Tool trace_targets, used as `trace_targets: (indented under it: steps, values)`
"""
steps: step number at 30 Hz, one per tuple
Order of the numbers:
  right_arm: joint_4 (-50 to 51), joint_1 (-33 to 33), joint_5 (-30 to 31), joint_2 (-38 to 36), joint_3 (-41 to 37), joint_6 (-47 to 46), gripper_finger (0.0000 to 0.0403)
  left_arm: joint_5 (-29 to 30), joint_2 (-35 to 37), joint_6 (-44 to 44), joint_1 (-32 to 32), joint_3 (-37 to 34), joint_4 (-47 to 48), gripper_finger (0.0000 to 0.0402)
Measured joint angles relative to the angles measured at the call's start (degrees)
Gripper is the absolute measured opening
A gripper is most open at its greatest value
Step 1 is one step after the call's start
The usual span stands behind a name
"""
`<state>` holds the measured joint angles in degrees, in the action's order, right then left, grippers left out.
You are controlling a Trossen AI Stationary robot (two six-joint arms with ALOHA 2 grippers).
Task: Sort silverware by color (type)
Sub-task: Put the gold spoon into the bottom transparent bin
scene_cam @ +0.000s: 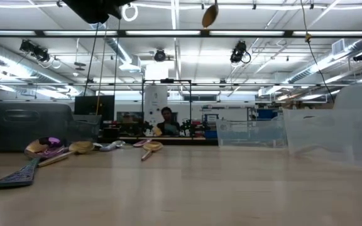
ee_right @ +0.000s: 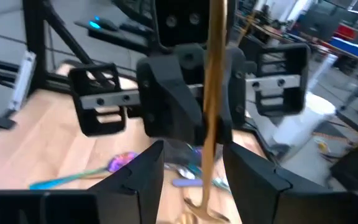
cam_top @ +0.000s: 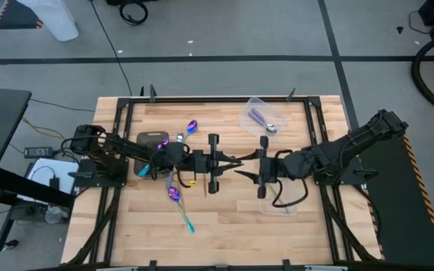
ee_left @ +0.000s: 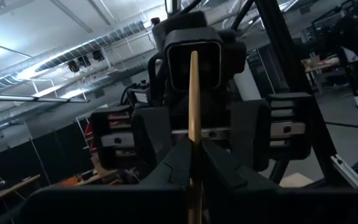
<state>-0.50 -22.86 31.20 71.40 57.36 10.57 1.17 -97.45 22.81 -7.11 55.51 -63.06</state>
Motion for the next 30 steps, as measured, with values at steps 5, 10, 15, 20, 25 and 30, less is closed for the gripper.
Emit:
trace_targets:
  steps: [5, 10, 15, 20, 25, 30]
  values:
    - [-0.05, 1.56, -0.77, 0.00, 0.00, -0.23, 0.0156, -0.44, 0.00, -0.10, -0.16, 0.00, -0.71, 0.0028]
    - [-0.01, 2.24, -1.10, 0.00, 0.00, -0.11, 0.0117, -1.03, 0.00, 0.29, -0.20, 0.00, -0.71, 0.0029]
    - [0.21, 2.50, -1.63, 0.02, 0.00, 0.04, 0.0045, -0.98, 0.02, 0.14, -0.15, 0.00, -0.73, 0.0030]
    - [0.59, 2.50, -1.62, 0.02, 0.00, -0.27, 0.0022, -0.90, 0.02, 0.22, -0.15, 0.00, -0.49, 0.0045]
    - [4.65, 1.24, 0.69, -0.16, 0.00, -0.51, 0.0036, 0.60, 0.03, 0.39, -0.47, 0.03, 2.67, 0.0092]
    - [11.74, -1.05, 2.86, -0.59, 0.00, 3.84, 0.0030, 0.79, 0.05, -0.41, -1.21, 0.07, 7.61, 0.0154]
